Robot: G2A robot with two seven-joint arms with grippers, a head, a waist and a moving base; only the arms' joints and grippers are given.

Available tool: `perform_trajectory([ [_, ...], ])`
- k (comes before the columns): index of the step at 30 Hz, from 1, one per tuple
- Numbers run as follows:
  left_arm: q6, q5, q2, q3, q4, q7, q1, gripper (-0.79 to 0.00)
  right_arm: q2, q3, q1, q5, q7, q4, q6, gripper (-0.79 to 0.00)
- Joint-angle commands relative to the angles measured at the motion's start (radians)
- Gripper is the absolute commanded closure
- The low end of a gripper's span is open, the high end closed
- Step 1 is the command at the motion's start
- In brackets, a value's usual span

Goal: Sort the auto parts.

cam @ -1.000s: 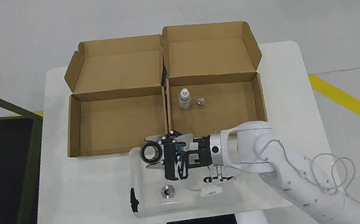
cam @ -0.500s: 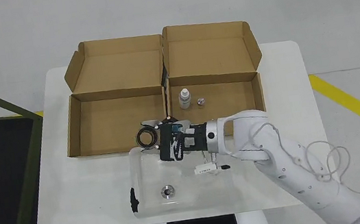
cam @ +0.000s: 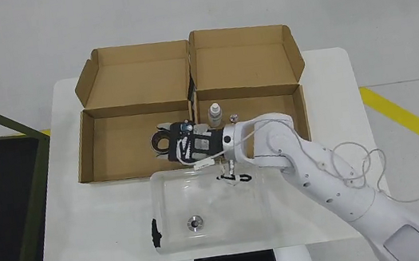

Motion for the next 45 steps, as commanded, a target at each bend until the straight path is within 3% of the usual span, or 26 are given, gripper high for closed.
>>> perform_trajectory([
  [1,0.0,0.0,0.0,0.0,0.0,0.0,0.0,-0.785,-0.01,-0.015,0.027,-0.003,0.001,0.04,0.014,0.0],
  [12,0.0,0.0,0.0,0.0,0.0,0.0,0.0,-0.785,-0.066,-0.084,0.137,-0.047,-0.007,0.209,0.064,0.0],
  [34,0.0,0.0,0.0,0.0,0.0,0.0,0.0,-0.785,-0.167,-0.176,0.224,-0.081,-0.087,0.518,0.097,0.0],
  [39,0.0,0.0,0.0,0.0,0.0,0.0,0.0,-0.785,-0.185,-0.185,0.236,-0.094,-0.085,0.549,0.101,-0.139],
  [45,0.0,0.0,0.0,0.0,0.0,0.0,0.0,-0.785,-0.203,-0.193,0.239,-0.103,-0.068,0.575,0.103,-0.231],
])
